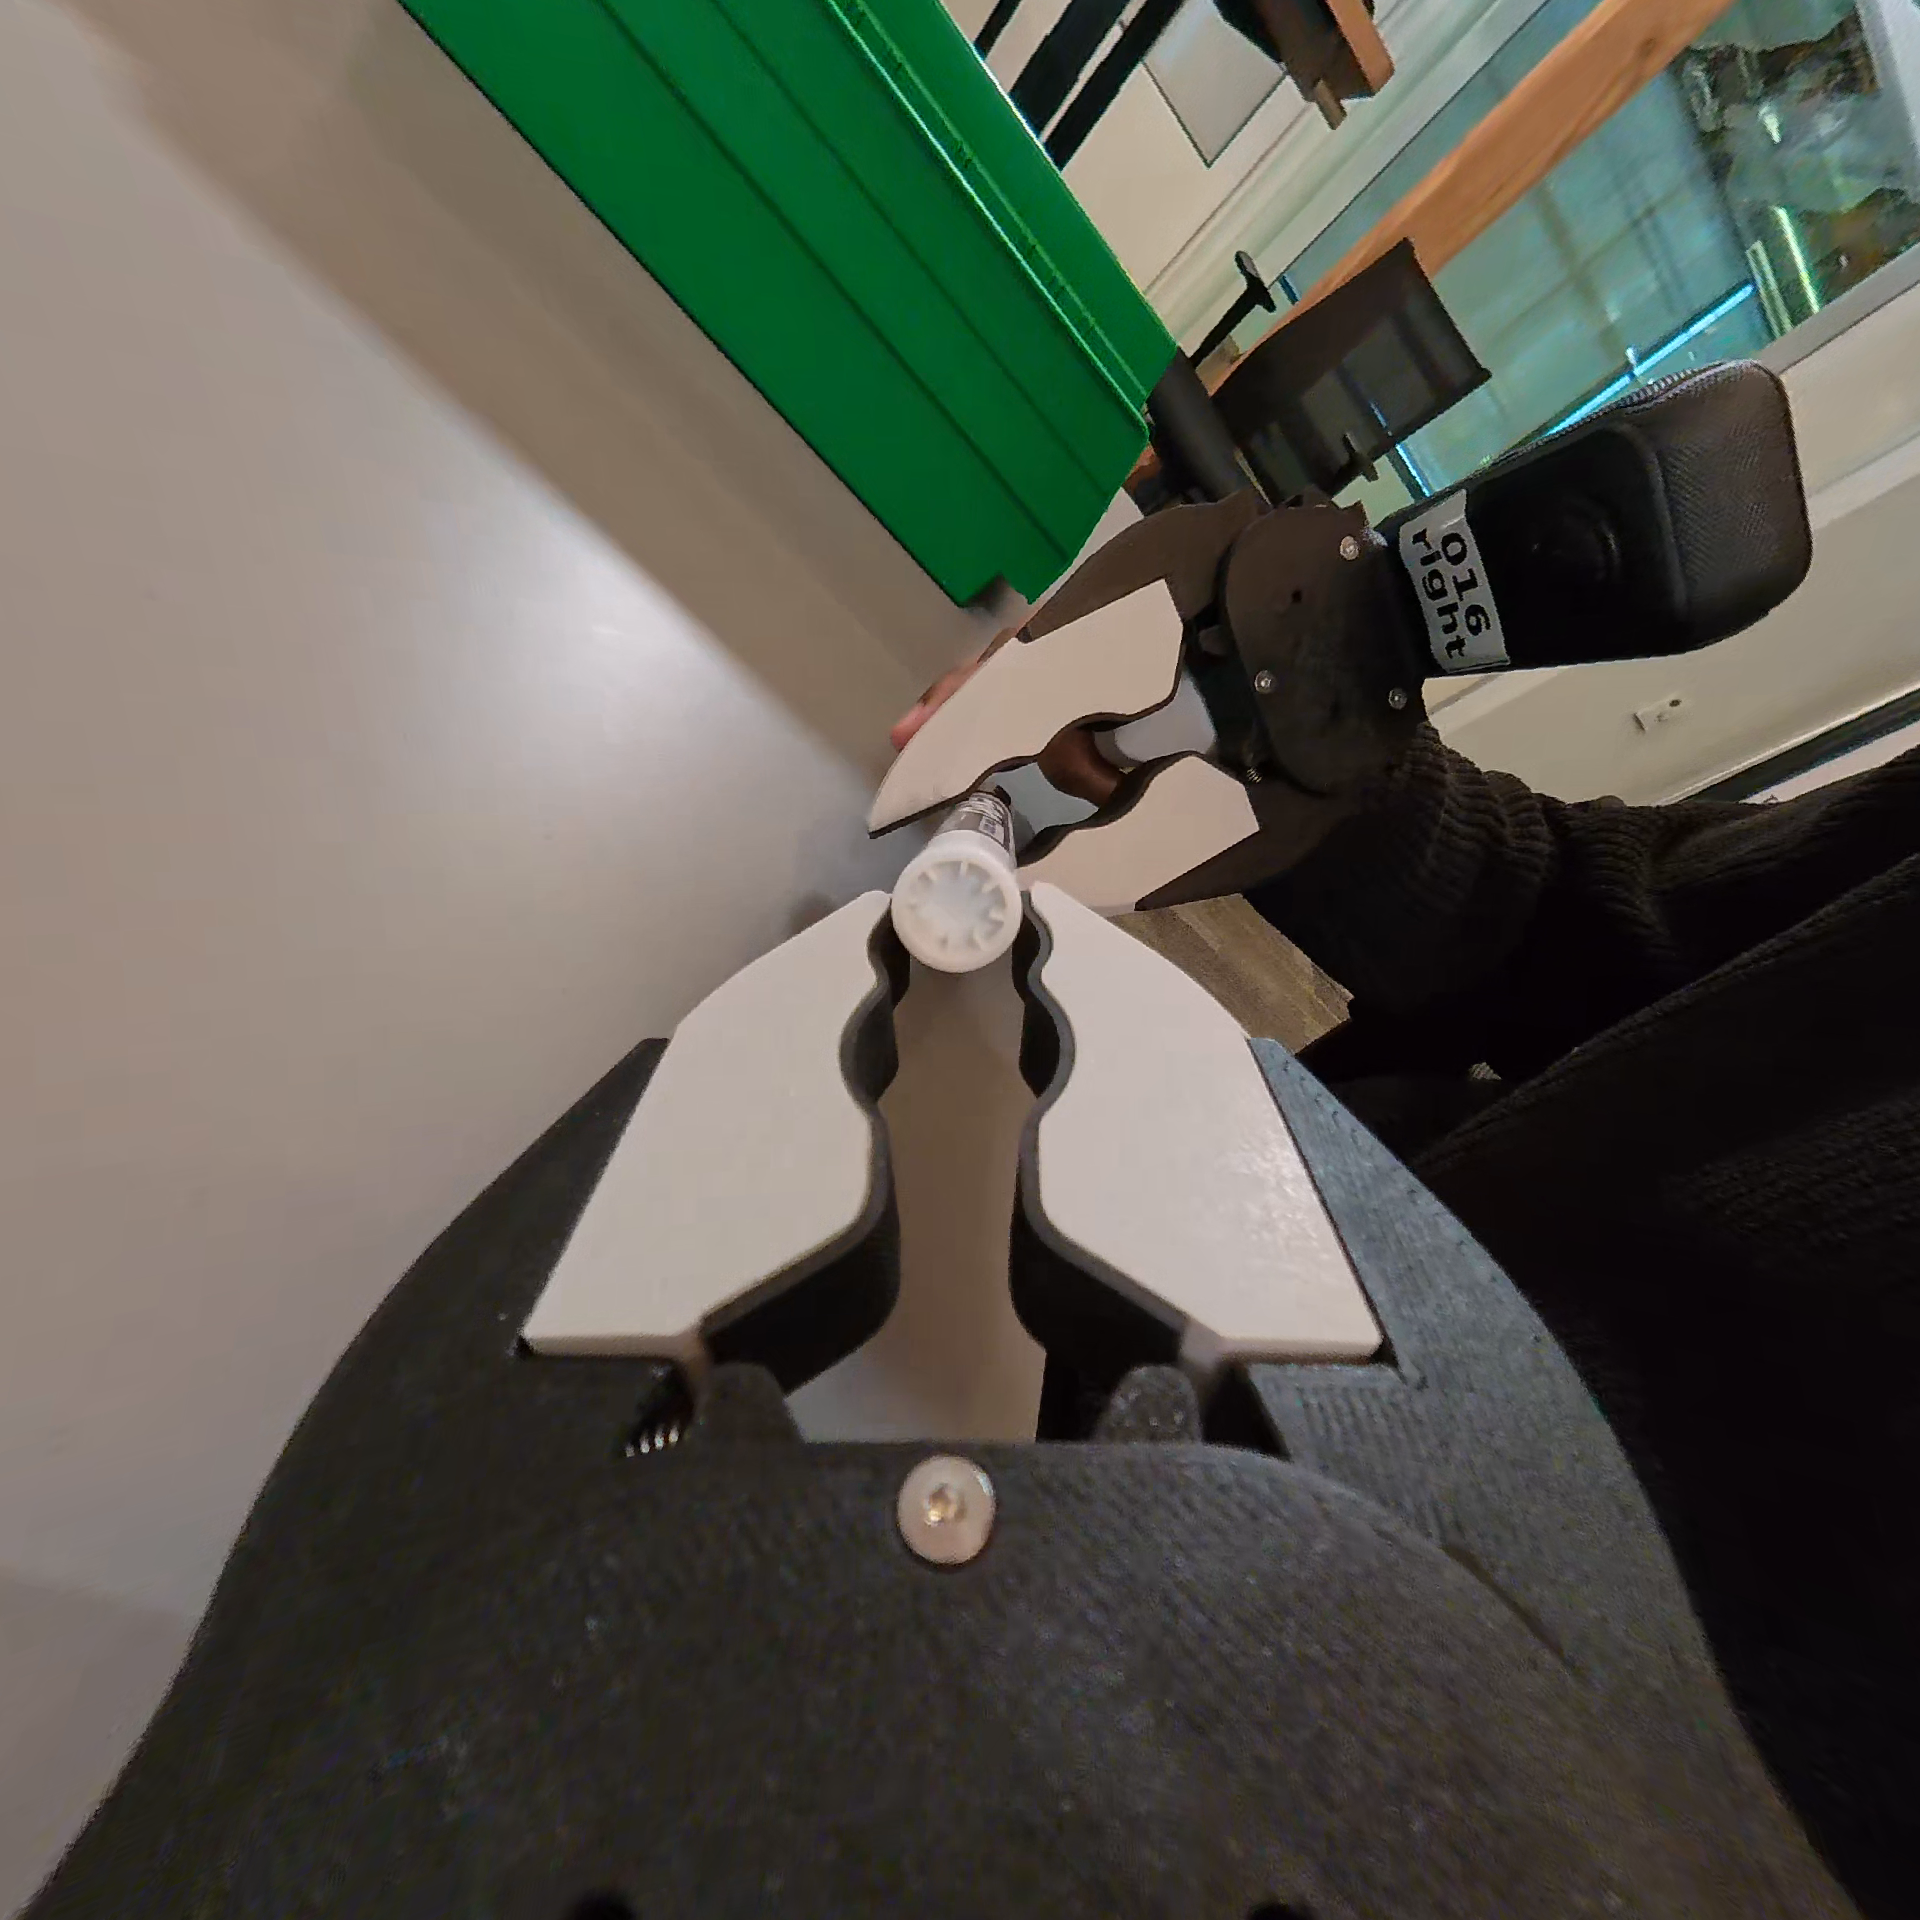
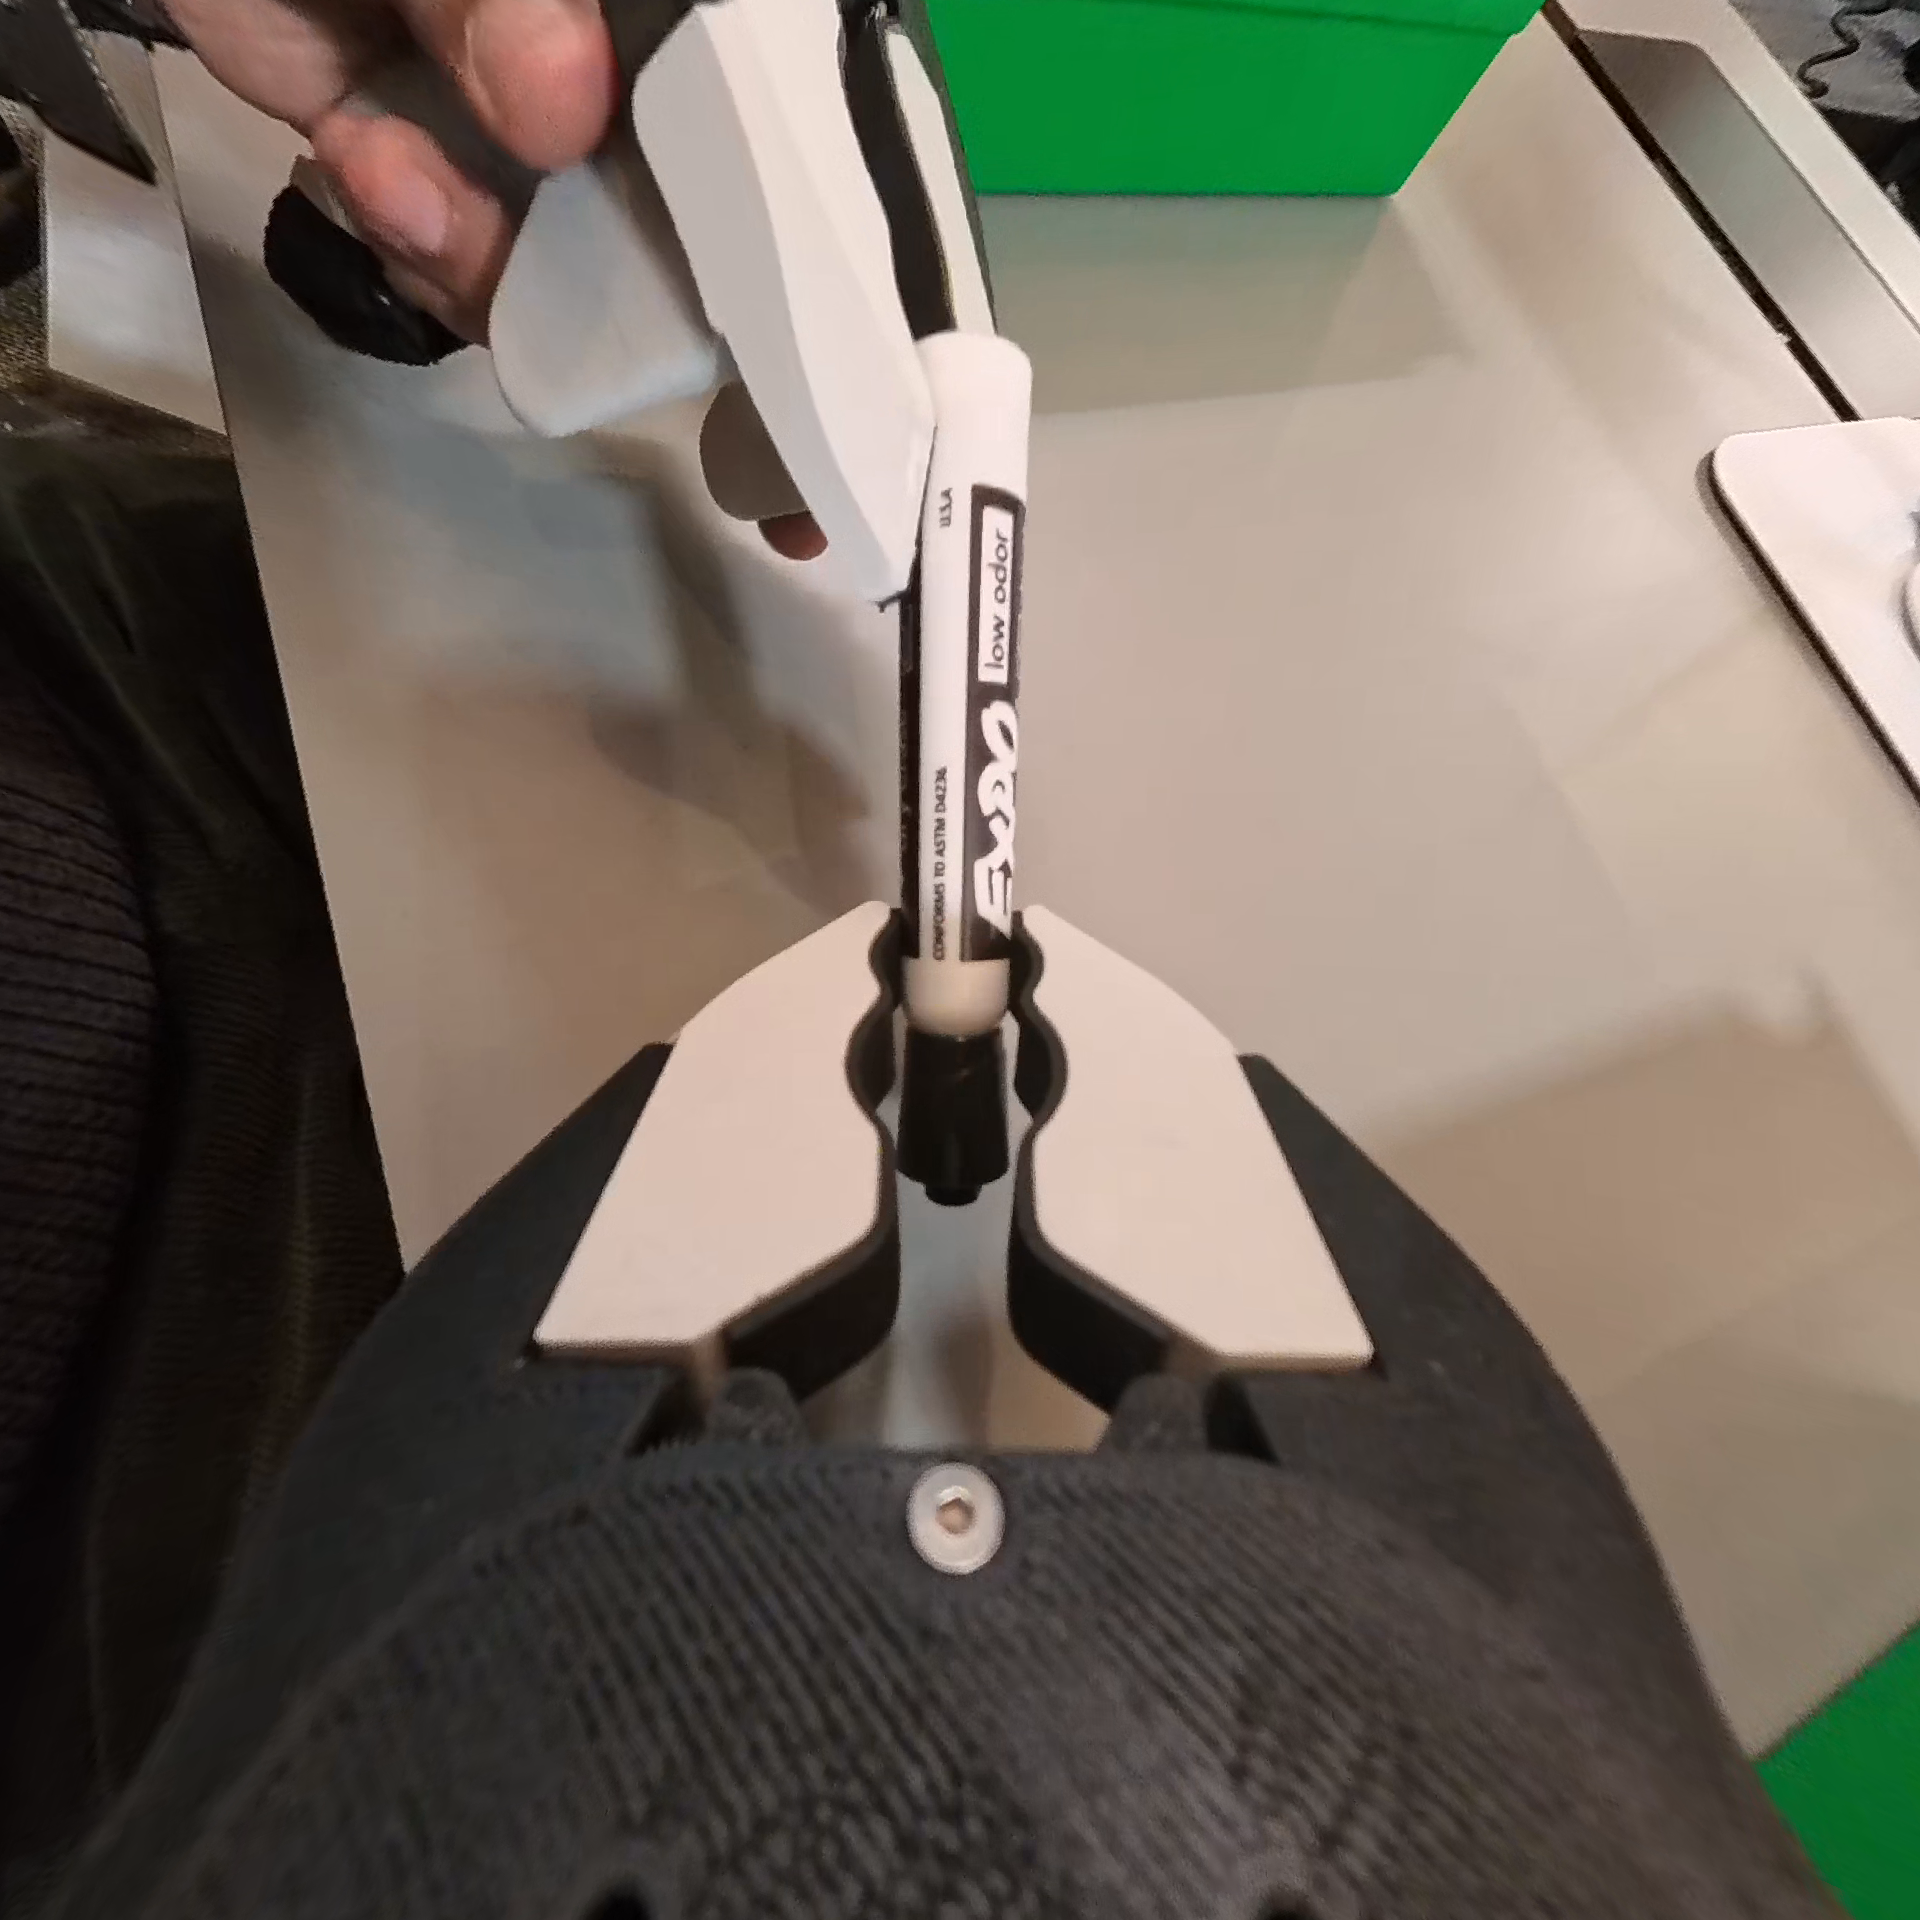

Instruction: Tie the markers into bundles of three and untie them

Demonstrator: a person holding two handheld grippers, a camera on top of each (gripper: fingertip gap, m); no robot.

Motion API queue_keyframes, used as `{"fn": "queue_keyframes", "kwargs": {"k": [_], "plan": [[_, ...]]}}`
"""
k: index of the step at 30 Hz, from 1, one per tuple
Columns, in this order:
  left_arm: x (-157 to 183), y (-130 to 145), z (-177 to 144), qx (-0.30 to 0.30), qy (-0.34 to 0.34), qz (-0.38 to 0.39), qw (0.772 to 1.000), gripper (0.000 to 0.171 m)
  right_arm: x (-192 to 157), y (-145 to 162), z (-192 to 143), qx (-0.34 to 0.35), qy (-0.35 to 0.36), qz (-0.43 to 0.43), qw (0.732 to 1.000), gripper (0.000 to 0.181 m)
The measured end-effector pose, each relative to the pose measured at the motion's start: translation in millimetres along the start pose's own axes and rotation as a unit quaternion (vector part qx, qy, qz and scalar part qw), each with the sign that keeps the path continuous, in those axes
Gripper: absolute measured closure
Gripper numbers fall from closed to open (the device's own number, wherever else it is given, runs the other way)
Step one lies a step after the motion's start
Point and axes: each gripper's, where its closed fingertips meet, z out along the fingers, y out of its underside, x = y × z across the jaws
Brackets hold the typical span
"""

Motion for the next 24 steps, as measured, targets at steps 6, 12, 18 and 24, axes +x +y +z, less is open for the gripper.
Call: {"fn": "queue_keyframes", "kwargs": {"k": [6, 12, 18, 24], "plan": [[0, -7, -2, 0.034, 0.014, -0.030, 0.999, 0.148, 3, -2, -2, -0.001, 0.012, -0.007, 1.000, 0.163], [-1, -10, -7, 0.046, 0.031, -0.063, 0.996, 0.151, 3, 0, -1, -0.004, 0.012, -0.011, 1.000, 0.163], [-3, -9, -5, 0.036, 0.014, -0.059, 0.998, 0.151, 3, 2, 1, -0.004, 0.016, -0.010, 1.000, 0.162], [-2, -14, -4, 0.053, -0.007, -0.058, 0.997, 0.151, 7, 5, 5, -0.018, 0.044, -0.010, 0.999, 0.156]]}}
